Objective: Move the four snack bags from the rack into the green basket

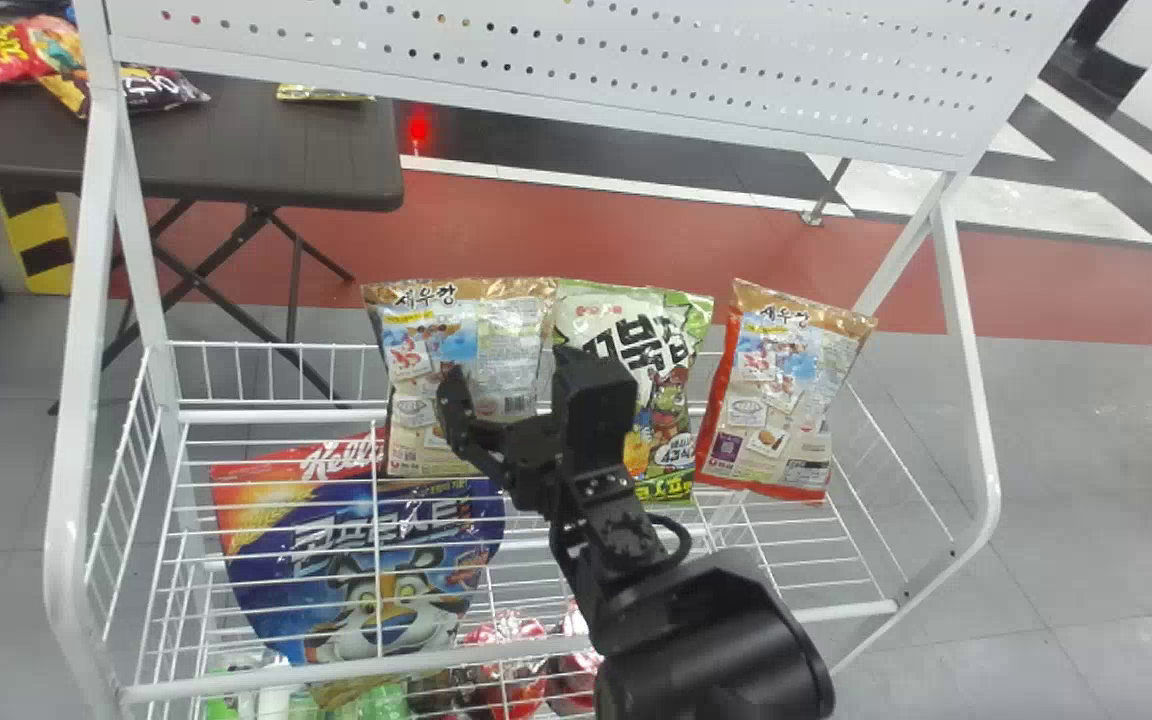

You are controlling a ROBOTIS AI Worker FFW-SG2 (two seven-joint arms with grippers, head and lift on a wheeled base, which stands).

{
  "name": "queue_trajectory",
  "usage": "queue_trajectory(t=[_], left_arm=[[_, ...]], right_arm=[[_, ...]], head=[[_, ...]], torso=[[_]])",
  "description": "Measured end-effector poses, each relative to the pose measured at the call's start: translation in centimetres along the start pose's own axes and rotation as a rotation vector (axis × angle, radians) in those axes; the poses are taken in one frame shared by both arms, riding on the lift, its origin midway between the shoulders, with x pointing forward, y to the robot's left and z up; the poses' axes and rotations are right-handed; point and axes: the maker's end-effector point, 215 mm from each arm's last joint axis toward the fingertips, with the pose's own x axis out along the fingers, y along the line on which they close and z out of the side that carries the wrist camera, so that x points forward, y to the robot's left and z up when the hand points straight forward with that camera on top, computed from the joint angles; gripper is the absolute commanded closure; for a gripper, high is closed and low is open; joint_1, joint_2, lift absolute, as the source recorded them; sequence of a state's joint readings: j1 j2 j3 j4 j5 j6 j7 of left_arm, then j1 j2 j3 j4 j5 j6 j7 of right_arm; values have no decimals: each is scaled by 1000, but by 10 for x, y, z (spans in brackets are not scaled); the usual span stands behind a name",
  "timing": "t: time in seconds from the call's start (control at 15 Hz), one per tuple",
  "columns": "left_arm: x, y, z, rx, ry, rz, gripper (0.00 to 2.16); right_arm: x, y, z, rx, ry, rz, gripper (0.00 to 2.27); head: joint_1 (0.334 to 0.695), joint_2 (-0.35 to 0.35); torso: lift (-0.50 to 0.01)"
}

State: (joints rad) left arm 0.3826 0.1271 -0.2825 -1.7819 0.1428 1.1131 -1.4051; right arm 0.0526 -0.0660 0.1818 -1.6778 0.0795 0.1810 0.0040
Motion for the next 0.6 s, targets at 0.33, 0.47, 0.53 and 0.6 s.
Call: queue_trajectory(t=[0.33, 0.47, 0.53, 0.6], left_arm=[[-2, 2, 2, -5, -4, -3, 1605], [-2, 2, 2, -5, -4, -3, 1582], [-2, 2, 3, -4, -4, 0, 1585], [-2, 4, 3, -4, -5, 3, 1585]], right_arm=[[6, 30, -6, 27, 34, 111, 2105], [-6, 42, 3, 27, 15, 141, 2128], [-13, 45, 11, 28, -2, 149, 2132], [-22, 47, 18, 30, -19, 152, 2132]], head=[[695, -265], [695, -247], [695, -245], [695, -246]], torso=[[0], [0], [0], [0]])
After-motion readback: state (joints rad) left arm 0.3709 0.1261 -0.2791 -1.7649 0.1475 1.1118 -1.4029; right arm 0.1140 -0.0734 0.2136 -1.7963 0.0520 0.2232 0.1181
